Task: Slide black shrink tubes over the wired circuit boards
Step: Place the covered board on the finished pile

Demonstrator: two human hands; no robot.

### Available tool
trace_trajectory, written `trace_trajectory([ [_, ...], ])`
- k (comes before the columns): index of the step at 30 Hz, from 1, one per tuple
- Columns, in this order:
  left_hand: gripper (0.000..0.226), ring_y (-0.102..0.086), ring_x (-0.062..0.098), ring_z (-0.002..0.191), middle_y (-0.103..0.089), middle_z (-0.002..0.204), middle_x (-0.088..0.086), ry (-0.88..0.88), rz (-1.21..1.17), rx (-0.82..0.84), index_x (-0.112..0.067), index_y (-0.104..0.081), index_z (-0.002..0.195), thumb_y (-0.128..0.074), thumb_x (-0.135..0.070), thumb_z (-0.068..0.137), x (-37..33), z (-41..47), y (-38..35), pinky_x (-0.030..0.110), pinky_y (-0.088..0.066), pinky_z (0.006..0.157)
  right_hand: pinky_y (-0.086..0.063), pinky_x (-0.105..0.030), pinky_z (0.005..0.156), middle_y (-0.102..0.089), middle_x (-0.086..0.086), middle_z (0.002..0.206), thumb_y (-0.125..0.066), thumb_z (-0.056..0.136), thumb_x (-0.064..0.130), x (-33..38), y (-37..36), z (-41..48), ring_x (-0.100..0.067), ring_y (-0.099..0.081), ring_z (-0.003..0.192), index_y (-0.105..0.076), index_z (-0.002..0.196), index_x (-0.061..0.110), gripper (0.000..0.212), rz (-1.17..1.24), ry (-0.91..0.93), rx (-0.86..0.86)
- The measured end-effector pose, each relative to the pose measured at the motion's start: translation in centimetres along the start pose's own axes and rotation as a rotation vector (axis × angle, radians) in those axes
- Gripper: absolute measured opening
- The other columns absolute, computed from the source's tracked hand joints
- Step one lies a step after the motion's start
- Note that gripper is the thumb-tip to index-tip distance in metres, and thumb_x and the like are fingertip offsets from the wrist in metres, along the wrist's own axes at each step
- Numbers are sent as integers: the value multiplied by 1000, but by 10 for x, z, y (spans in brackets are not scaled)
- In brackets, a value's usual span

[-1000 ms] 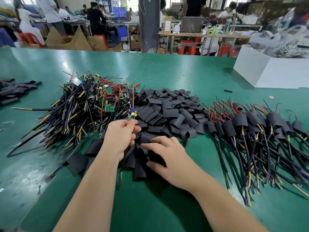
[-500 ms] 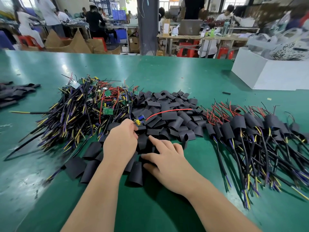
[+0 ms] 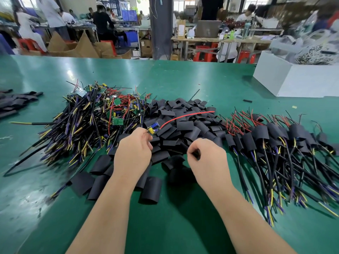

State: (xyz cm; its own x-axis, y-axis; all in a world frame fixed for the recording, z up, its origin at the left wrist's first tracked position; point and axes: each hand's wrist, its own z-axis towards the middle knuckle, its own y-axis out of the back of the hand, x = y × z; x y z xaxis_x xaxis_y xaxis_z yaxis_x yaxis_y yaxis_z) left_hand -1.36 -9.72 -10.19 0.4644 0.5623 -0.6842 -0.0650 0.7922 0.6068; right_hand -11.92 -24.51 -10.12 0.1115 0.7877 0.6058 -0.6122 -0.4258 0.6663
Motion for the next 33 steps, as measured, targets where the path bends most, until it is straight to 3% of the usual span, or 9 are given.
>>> trace_trajectory([
  [3,23,-57,17,65,-61,66,-9,-19,40,15,-25,-53,80,-42,-13,97,1,0,0,35,-48,64,-35,-24,69,-50,8,84,-61,78,3,-7,0,1,-13,-44,75,-59,103,19,29,2,-52,85],
  [6,24,-58,19,67,-61,67,-10,-28,60,26,-27,-53,81,-43,-13,97,1,0,1,38,-49,66,-36,-29,66,-45,4,87,-60,75,4,-8,1,-1,-19,-44,76,-54,85,14,15,-22,-17,116],
  [12,23,-56,11,65,-62,67,-11,-42,67,33,-26,-56,83,-43,-14,97,2,0,1,34,-48,63,-41,-37,65,-37,4,74,-54,76,4,-5,-1,-2,-23,-40,69,-26,59,23,38,-119,106,383],
  [18,22,-55,7,63,-62,67,-10,-61,64,28,-24,-57,83,-44,-14,97,3,0,3,29,-43,58,-37,-30,68,-43,9,79,-70,81,14,-11,4,1,-21,-45,76,-37,64,24,39,-70,173,432],
  [21,22,-54,4,63,-61,67,-10,-75,68,26,-23,-58,83,-44,-15,98,2,0,3,23,-41,56,-39,-23,72,-52,10,95,-75,79,13,-15,6,1,-10,-50,83,-55,85,24,24,24,112,425],
  [23,22,-54,2,62,-61,66,-10,-84,70,28,-22,-58,83,-44,-15,99,1,0,4,20,-39,55,-36,-20,74,-53,12,102,-75,80,19,-16,7,0,-7,-49,90,-55,97,25,27,4,76,411],
  [27,22,-55,5,63,-61,67,-8,-93,69,23,-20,-59,84,-43,-14,99,2,-1,5,29,-44,59,-42,-29,73,-53,9,88,-73,78,39,-17,12,1,-13,-47,87,-53,81,22,27,-172,36,354],
  [30,22,-54,5,62,-61,67,-9,-95,72,21,-22,-58,83,-43,-14,99,2,-1,6,29,-42,57,-40,-26,64,-47,6,80,-75,76,35,-16,13,1,-12,-47,75,-49,71,19,31,-153,-36,361],
  [33,21,-57,15,68,-62,69,-9,-92,87,33,-22,-58,84,-45,-11,96,1,0,5,33,-46,62,-33,-24,61,-50,4,83,-77,76,30,-16,11,3,-14,-48,77,-51,73,20,28,-141,-65,377],
])
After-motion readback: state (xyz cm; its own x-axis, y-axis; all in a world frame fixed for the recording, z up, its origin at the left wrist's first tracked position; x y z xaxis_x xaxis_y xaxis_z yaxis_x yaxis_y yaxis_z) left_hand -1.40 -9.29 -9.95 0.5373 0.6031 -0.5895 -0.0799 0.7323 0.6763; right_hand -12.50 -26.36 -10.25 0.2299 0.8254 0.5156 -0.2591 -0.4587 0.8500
